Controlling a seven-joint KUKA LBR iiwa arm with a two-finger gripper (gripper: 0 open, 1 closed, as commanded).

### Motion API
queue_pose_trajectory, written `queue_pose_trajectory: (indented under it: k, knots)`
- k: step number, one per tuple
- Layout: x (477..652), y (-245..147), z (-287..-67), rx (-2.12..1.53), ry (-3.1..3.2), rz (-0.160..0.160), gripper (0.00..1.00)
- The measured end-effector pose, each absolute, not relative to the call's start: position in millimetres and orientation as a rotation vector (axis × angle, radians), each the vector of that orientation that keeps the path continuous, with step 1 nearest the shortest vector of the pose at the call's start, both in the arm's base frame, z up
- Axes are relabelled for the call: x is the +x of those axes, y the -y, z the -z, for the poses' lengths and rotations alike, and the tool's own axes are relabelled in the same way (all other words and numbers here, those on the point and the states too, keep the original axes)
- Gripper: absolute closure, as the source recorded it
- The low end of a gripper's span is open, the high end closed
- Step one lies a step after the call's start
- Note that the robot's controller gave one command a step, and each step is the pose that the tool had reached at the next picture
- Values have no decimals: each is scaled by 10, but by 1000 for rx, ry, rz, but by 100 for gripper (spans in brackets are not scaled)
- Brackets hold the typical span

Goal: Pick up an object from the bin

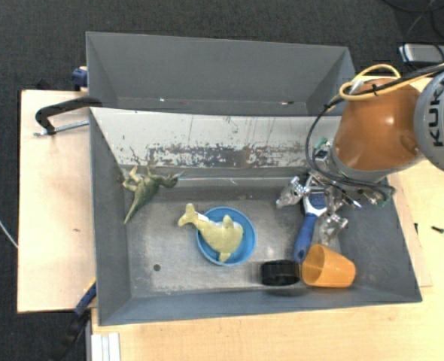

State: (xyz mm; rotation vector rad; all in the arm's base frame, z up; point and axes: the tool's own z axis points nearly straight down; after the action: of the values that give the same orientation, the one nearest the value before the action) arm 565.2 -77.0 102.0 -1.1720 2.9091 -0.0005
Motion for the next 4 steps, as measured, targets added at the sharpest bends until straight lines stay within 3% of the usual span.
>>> queue_pose_trajectory:
  k: [1,2,3,4]
  knots:
    - [5779,767,-1010,-1212,-2891,2,0]
    - [5825,853,-734,-1492,-2757,2,0]
    - [5839,844,-749,-1489,-2761,1,0]
    - [5842,845,-750,-1487,-2761,1,100]
